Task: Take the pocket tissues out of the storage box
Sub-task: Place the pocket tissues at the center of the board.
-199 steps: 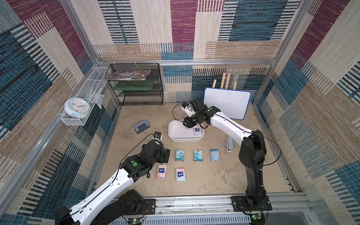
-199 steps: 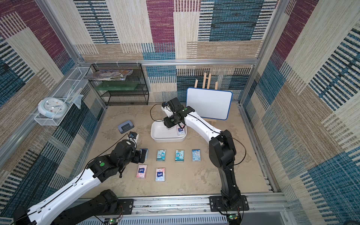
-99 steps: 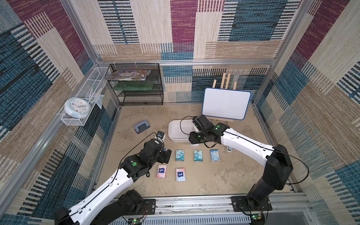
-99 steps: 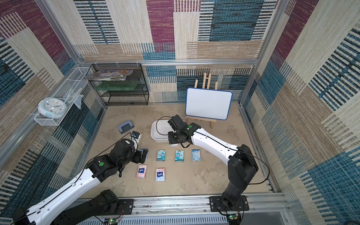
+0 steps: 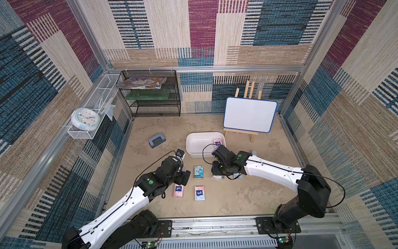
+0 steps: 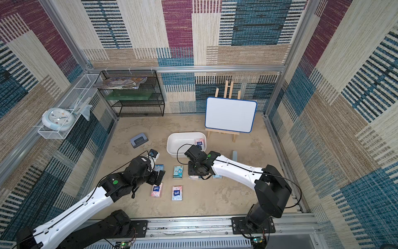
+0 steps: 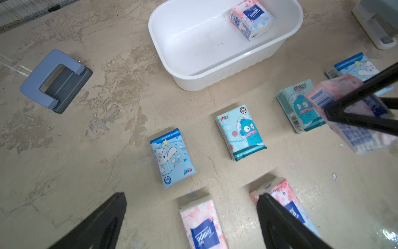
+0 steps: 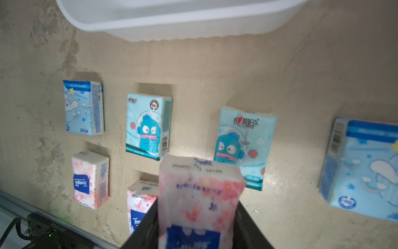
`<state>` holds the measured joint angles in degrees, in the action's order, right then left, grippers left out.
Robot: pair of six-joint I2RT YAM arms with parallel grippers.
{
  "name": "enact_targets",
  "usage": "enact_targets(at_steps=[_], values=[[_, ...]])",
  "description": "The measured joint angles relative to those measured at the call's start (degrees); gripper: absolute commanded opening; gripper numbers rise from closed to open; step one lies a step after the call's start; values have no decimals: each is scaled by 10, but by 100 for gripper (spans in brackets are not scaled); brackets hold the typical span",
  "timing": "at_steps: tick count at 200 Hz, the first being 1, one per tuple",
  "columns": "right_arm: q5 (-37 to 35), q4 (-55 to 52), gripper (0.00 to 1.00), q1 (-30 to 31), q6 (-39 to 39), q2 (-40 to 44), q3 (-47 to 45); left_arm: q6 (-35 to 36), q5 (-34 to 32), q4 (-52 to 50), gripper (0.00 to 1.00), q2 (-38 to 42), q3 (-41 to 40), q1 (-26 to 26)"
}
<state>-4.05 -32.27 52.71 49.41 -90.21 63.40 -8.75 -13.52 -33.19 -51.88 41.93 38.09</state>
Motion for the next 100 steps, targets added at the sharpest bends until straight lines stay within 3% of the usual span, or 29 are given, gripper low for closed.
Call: enact_targets(at_steps=[100], values=[[13, -3, 49, 42, 65, 16, -99, 12, 12, -3, 100, -3, -3, 0]])
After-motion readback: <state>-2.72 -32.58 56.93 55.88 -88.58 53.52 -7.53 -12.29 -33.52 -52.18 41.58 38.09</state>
